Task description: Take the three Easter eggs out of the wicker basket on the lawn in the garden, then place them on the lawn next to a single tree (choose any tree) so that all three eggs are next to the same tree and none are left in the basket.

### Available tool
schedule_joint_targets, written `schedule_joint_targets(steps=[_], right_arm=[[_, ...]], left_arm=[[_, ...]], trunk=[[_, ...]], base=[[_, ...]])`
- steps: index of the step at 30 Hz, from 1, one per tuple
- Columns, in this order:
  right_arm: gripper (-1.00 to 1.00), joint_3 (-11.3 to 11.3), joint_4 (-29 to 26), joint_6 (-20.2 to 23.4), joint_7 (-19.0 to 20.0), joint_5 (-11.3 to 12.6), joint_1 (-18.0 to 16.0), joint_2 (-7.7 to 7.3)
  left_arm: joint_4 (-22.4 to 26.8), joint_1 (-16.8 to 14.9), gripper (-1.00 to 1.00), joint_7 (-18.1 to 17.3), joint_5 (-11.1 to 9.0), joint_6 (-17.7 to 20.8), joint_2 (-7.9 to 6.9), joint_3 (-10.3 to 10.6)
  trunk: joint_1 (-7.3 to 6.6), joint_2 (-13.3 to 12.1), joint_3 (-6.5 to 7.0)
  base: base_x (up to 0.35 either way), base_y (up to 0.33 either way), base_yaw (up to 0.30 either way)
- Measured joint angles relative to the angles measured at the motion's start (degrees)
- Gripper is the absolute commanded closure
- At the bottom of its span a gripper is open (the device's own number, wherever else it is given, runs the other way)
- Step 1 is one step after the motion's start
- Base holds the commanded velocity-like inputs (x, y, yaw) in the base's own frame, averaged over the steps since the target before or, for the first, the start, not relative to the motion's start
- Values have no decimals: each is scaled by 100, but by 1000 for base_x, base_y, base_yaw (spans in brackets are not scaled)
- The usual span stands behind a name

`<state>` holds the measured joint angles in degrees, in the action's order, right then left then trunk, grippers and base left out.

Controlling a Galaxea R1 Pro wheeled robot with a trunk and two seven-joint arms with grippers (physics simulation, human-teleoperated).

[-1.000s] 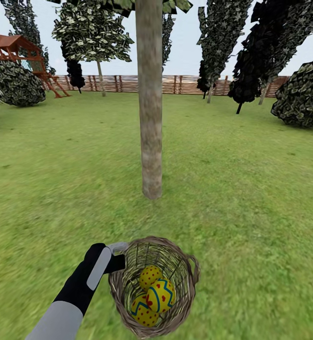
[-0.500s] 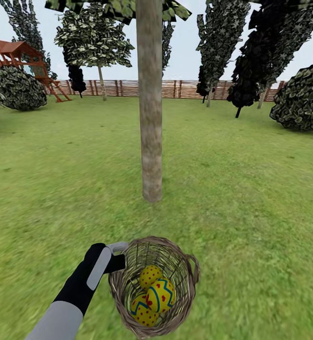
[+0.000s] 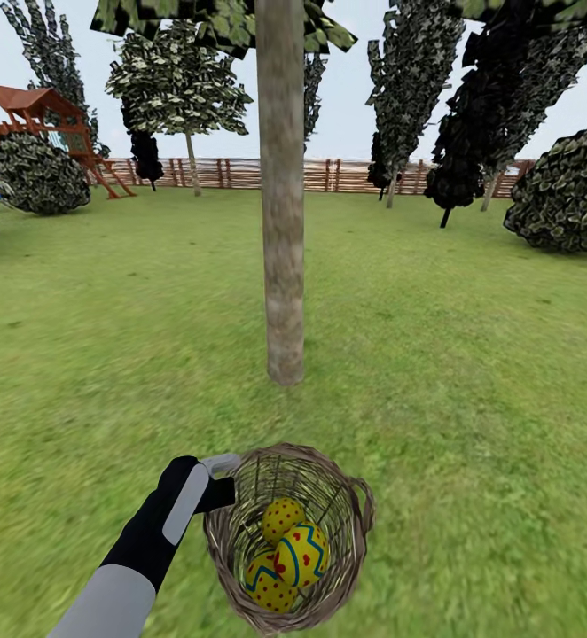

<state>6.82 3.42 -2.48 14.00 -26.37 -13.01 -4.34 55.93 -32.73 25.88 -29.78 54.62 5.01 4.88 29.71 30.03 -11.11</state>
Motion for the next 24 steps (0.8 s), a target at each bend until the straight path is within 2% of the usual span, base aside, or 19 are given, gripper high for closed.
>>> schedule_joint_targets(steps=[12,14,19,23,24], right_arm=[[-100,27,-44,-4,8,2,-1,38],[-100,15,-78,-5,26,1,-6,87],[-100,20,-707,-6,45,11,-15,72],[-100,32,-764,84,8,27,-14,70],[-100,8,-789,107,9,-37,-34,64]], left_arm=[[-7,0,100,0,-2,1,1,12],[-1,0,100,0,4,1,6,14],[-8,0,100,0,-2,0,7,8],[-10,0,100,0,2,2,7,6],[-10,0,100,0,0,0,8,6]], trunk=[[0,0,3],[0,0,3],[0,0,3],[0,0,3],[0,0,3]], base=[[0,0,0],[0,0,0],[0,0,0],[0,0,0],[0,0,0]])
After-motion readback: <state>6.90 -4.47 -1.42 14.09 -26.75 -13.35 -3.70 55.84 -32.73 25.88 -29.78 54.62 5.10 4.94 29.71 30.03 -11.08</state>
